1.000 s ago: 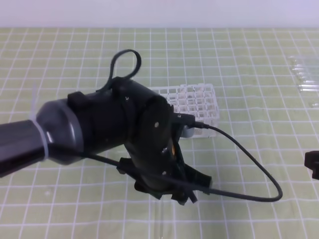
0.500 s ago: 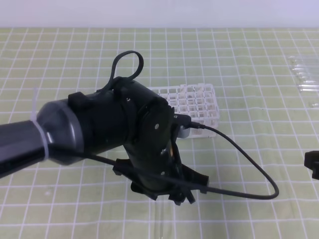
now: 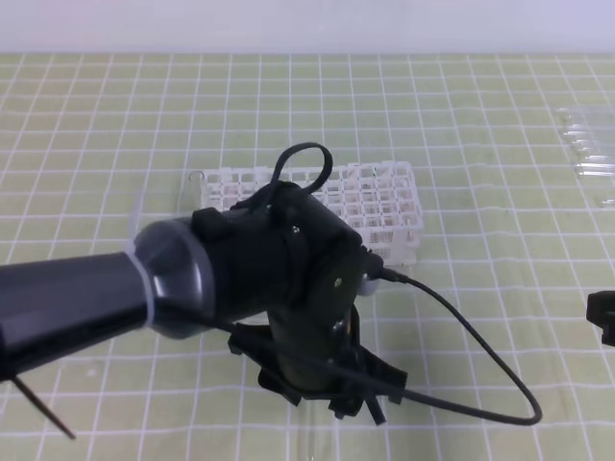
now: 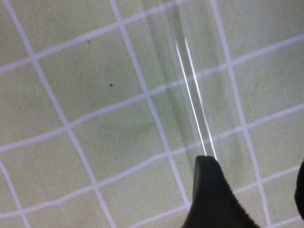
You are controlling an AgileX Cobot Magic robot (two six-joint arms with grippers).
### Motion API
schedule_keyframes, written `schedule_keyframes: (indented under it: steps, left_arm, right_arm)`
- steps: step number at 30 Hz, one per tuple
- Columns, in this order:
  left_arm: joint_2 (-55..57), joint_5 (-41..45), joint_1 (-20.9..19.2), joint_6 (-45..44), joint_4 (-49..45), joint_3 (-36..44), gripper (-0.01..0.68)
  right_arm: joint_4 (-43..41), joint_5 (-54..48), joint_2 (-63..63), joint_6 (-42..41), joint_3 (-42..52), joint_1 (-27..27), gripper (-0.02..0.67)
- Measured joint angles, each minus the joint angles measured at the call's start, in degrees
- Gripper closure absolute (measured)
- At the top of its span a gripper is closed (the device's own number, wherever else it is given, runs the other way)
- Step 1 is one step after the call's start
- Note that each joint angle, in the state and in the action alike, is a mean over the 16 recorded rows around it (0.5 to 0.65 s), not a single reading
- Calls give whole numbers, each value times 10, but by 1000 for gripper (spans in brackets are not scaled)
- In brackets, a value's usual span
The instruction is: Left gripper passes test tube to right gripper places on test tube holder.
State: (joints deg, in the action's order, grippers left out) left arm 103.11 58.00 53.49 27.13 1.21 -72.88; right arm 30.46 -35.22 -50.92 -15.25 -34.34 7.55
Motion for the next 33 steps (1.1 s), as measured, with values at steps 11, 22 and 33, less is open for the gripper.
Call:
schedule_keyframes:
  steps: [11,22,33]
  left_arm:
    - [37,7,0,10,-4,1,335]
    - [66,4,1,10,-4,0,335]
    - [77,1,0,9,-4,0,357]
  right_arm:
    - [2,0,0,0,0,0,667]
    - [5,0,1,0,0,0,667]
    - [9,0,1,-1,0,0,667]
